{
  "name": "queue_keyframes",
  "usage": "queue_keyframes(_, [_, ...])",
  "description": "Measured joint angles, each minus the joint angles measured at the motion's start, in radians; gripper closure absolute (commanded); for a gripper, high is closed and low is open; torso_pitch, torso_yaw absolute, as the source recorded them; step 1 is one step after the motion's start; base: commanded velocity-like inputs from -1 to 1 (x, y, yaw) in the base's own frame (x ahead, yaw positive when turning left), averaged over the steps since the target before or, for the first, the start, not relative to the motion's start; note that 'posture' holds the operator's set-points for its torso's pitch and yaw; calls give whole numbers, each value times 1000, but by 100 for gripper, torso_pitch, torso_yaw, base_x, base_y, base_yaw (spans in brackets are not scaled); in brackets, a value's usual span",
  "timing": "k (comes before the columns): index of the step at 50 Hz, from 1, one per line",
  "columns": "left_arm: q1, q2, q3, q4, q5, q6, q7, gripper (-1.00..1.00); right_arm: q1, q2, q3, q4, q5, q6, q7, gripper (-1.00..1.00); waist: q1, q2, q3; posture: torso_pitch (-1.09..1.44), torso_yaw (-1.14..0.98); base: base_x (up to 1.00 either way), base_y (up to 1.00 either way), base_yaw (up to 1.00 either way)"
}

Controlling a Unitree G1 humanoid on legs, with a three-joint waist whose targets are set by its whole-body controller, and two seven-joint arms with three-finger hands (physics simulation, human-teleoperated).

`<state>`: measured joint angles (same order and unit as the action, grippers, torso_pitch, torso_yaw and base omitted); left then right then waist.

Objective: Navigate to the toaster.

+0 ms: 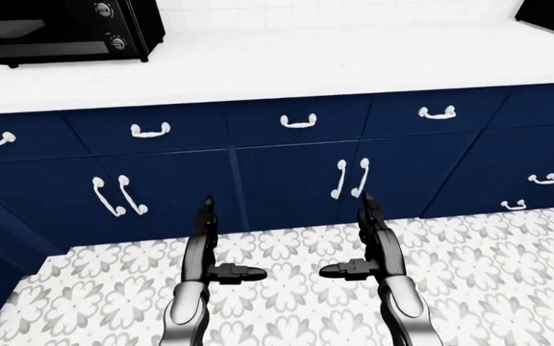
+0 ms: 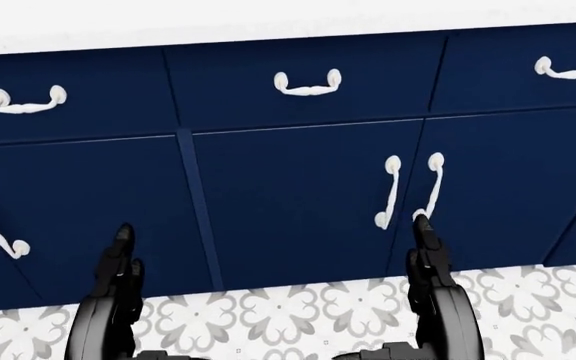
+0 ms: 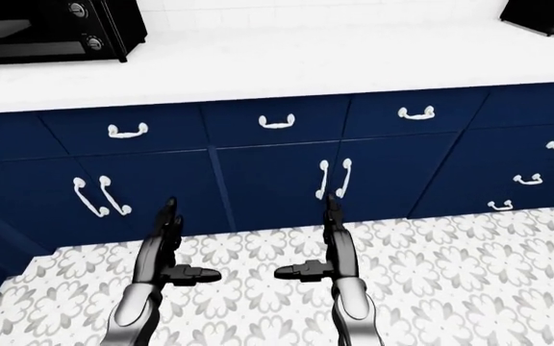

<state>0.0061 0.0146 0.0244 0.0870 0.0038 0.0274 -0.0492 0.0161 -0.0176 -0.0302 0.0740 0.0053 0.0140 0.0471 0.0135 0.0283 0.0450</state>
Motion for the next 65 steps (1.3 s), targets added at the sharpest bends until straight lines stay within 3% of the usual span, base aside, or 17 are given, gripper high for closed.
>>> queue_keyframes(4, [-3,2,0,-3,1,-8,2,-100,-5,2,2,-8,0,-3,3,-100,4,46,-6,0,0,0,-37,0])
queue_keyframes(6, [0,7,9,9,2,-6,3,-100,-2,9,14,-3,-1,0,4,-100,12,29,-4,0,0,0,-38,0])
queue_keyframes(9, [9,7,13,18,3,5,6,-100,4,9,19,7,-1,7,8,-100,11,32,-17,0,0,0,-36,0])
queue_keyframes(12, [2,8,11,5,3,5,7,-100,-4,7,11,0,-1,5,7,-100,11,1,-17,0,0,0,-37,0])
queue_keyframes(15, [-3,9,13,3,3,-5,7,-100,-9,8,13,-9,0,-4,6,-100,14,-49,-16,0,0,0,-37,0])
queue_keyframes(17, [-7,3,10,2,3,-8,6,-100,-9,3,11,-14,0,-7,7,-100,3,-86,-29,0,0,0,-37,0])
queue_keyframes(21, [-2,-8,-21,23,3,-4,-5,-100,2,-5,-16,2,-1,1,-3,-100,-16,-70,-18,0,0,0,-36,0])
queue_keyframes(26, [-3,0,-3,14,3,-4,-2,-100,1,0,-2,-2,-1,2,-2,-100,-3,-12,-2,0,0,0,-37,0])
queue_keyframes(31, [-5,0,-1,4,3,-9,2,-100,-4,0,1,-4,-1,-5,3,-100,1,44,-5,0,0,0,-37,0])
queue_keyframes(33, [-6,7,6,12,3,-8,2,-100,-7,8,8,4,-1,-7,3,-100,14,28,-4,0,0,0,-37,0])
queue_keyframes(36, [5,8,16,24,4,1,7,-100,0,9,18,20,-1,0,8,-100,15,34,-18,0,0,0,-37,0])
queue_keyframes(40, [-4,8,14,20,4,-6,9,-100,-5,8,13,-2,-3,3,5,-100,13,-9,-16,0,0,0,-37,0])
queue_keyframes(44, [-7,6,10,8,4,-11,9,-100,-10,6,13,-10,-3,-7,4,-100,6,-90,-27,0,0,0,-36,0])
queue_keyframes(48, [-4,-8,-20,26,4,-6,0,-100,-4,-6,-18,25,-2,-7,-6,-100,-14,-72,-18,0,0,0,-36,0])
queue_keyframes(53, [-7,0,-2,24,4,-3,3,-100,-4,-1,-4,14,-3,-1,-7,-100,-2,-13,-2,0,0,0,-36,0])
queue_keyframes(58, [-4,0,0,5,4,-6,6,-100,-4,0,2,-1,-4,-1,-2,-100,3,41,-4,0,0,0,-36,0])
queue_keyframes(65, [3,8,14,20,5,6,9,-100,-3,8,17,17,-4,3,7,-100,13,20,-22,0,0,0,-36,0])
